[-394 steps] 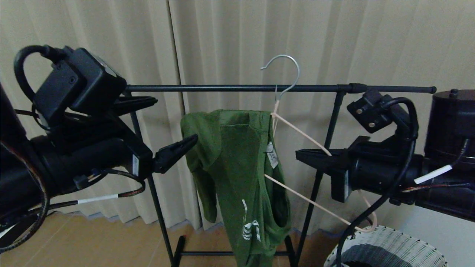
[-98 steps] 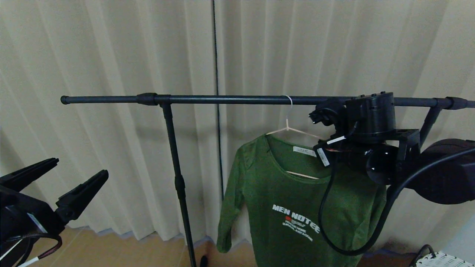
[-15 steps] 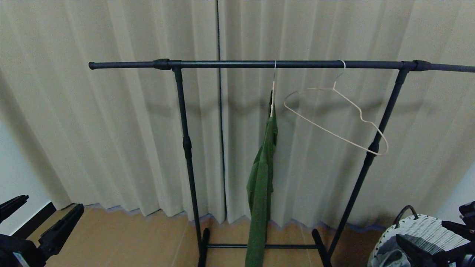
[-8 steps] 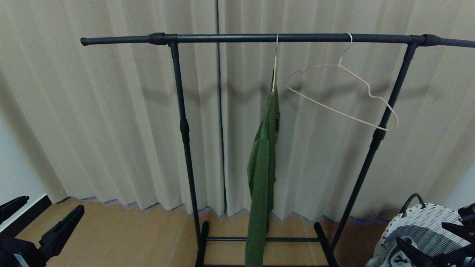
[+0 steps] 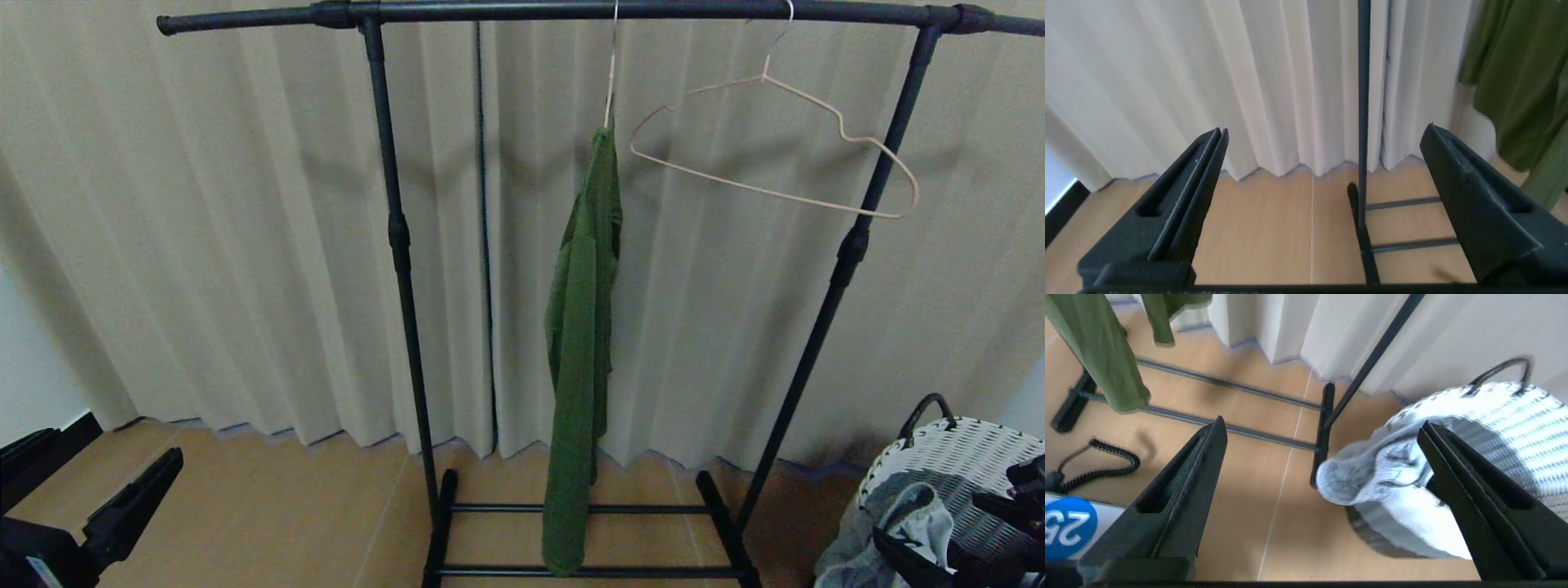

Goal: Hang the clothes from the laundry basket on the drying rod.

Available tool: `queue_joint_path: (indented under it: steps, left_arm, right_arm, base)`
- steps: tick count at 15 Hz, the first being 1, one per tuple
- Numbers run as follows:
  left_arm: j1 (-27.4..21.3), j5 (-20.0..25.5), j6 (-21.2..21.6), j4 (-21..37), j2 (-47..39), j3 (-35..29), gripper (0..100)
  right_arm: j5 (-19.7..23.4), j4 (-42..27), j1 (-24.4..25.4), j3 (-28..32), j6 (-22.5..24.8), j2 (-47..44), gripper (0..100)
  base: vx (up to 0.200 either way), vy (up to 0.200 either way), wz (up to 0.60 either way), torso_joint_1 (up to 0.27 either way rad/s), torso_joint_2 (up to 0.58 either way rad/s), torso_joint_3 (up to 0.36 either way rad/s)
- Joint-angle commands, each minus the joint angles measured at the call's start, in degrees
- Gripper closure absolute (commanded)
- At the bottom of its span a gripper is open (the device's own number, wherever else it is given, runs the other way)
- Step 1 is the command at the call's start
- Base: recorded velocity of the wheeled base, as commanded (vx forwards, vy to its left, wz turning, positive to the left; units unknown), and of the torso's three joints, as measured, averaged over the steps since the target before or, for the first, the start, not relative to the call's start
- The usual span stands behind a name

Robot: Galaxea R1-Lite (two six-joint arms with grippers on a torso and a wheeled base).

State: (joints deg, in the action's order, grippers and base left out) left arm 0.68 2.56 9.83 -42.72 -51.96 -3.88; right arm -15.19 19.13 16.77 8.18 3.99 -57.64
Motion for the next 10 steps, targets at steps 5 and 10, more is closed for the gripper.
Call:
queue_joint_path:
  steps: [5,10]
  left_arm:
    - [0.02,-0.01,0.63,-0.09,0.28,0.01,0]
    - [-0.16,-0.01,1.07,0.0,0.8,0.27,0]
  right_arm:
    - [-0.02,0.03,0.01,-0.01,0.06,-0.02,0]
    - [-0.02,-0.05,0.01,-0.01,0.06,-0.02,0]
  base:
    - [0.0,0.0,0.0,-0.022,0.14,0.109]
    - [0.0,-0.12,0.0,0.0,0.0,0.006]
